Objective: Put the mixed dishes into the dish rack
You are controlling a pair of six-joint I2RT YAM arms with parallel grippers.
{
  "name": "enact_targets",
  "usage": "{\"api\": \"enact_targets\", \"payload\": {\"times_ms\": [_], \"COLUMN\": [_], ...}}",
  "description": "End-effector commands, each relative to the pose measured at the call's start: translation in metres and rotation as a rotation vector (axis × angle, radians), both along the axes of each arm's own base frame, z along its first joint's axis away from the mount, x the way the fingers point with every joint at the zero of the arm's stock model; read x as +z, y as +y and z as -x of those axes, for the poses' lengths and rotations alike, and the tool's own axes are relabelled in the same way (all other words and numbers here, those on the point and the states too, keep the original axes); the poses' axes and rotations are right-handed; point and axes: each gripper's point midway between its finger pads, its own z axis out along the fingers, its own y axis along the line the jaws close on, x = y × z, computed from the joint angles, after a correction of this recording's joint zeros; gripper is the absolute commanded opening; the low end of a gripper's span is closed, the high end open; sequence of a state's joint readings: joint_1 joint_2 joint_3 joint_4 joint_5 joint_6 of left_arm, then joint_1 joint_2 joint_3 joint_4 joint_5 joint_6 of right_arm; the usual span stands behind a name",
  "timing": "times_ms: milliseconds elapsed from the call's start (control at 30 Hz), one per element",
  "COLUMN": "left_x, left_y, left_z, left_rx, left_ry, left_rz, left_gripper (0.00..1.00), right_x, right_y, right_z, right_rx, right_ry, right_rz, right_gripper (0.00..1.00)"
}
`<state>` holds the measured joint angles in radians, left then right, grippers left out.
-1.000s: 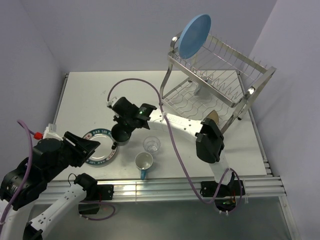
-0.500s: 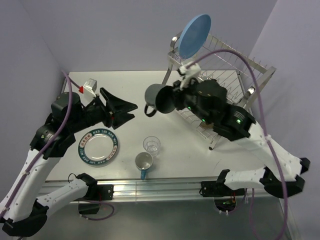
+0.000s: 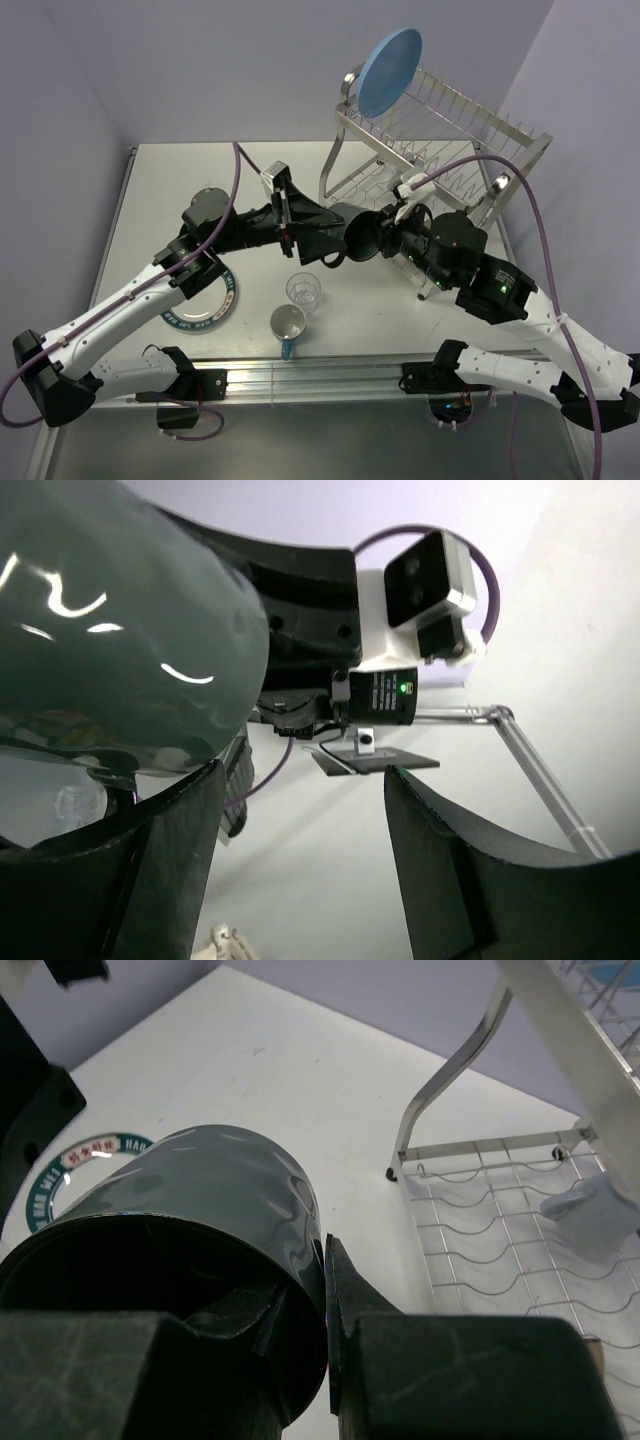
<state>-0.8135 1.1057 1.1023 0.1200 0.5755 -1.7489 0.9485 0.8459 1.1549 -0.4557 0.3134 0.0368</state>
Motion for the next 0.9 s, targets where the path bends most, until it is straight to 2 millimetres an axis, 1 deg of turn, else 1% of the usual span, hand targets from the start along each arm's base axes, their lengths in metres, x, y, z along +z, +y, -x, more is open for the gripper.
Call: {"api": "enact_targets", "payload": {"times_ms": [0, 67, 100, 167, 200, 233, 267, 300, 333, 433, 467, 567, 633, 733, 767, 833, 867], "left_x": [0.032, 0.032, 0.036, 0.04, 0.042, 0.041, 0.044, 0.04, 0.038, 0.035, 0.035, 0.03, 0.027, 0.028, 0.033, 0.036, 0.041], "left_y": [-0.002, -0.002, -0.001, 0.0, -0.002, -0.003, -0.003, -0.006, -0.006, -0.008, -0.009, -0.013, -0.015, -0.017, -0.017, -0.021, -0.021], "left_z": [0.015, 0.014, 0.014, 0.011, 0.01, 0.009, 0.009, 0.007, 0.007, 0.006, 0.007, 0.004, 0.004, 0.003, 0.004, 0.006, 0.007], "left_rx": [-0.068, -0.059, -0.053, -0.039, -0.04, -0.037, -0.034, -0.033, -0.034, -0.039, -0.048, -0.049, -0.058, -0.063, -0.066, -0.086, -0.093], "left_ry": [-0.063, -0.06, -0.064, -0.078, -0.08, -0.088, -0.098, -0.087, -0.092, -0.091, -0.092, -0.082, -0.079, -0.072, -0.08, -0.073, -0.08], "left_rz": [0.139, 0.127, 0.132, 0.139, 0.135, 0.126, 0.125, 0.103, 0.097, 0.086, 0.08, 0.06, 0.053, 0.049, 0.065, 0.078, 0.092], "left_gripper": [0.7, 0.7, 0.7, 0.71, 0.7, 0.7, 0.7, 0.7, 0.7, 0.7, 0.7, 0.7, 0.7, 0.71, 0.71, 0.72, 0.72], "right_x": [0.082, 0.085, 0.086, 0.088, 0.085, 0.089, 0.09, 0.089, 0.092, 0.098, 0.103, 0.108, 0.114, 0.119, 0.118, 0.12, 0.121], "right_y": [-0.011, -0.022, -0.028, -0.041, -0.047, -0.056, -0.062, -0.068, -0.076, -0.089, -0.093, -0.095, -0.096, -0.091, -0.089, -0.083, -0.08], "right_z": [0.003, 0.003, 0.005, 0.009, 0.011, 0.016, 0.018, 0.021, 0.026, 0.033, 0.036, 0.038, 0.04, 0.039, 0.038, 0.036, 0.037], "right_rx": [-0.031, -0.07, -0.08, -0.103, -0.112, -0.119, -0.131, -0.137, -0.14, -0.152, -0.151, -0.145, -0.141, -0.127, -0.121, -0.11, -0.1], "right_ry": [-0.154, -0.164, -0.164, -0.177, -0.172, -0.183, -0.19, -0.188, -0.198, -0.205, -0.213, -0.218, -0.232, -0.238, -0.238, -0.244, -0.247], "right_rz": [-0.278, -0.279, -0.267, -0.252, -0.232, -0.245, -0.243, -0.237, -0.247, -0.245, -0.256, -0.268, -0.287, -0.299, -0.297, -0.304, -0.311], "right_gripper": [0.0, 0.0, 0.0, 0.0, 0.0, 0.0, 0.0, 0.0, 0.0, 0.0, 0.0, 0.0, 0.0, 0.0, 0.0, 0.0, 0.0]}}
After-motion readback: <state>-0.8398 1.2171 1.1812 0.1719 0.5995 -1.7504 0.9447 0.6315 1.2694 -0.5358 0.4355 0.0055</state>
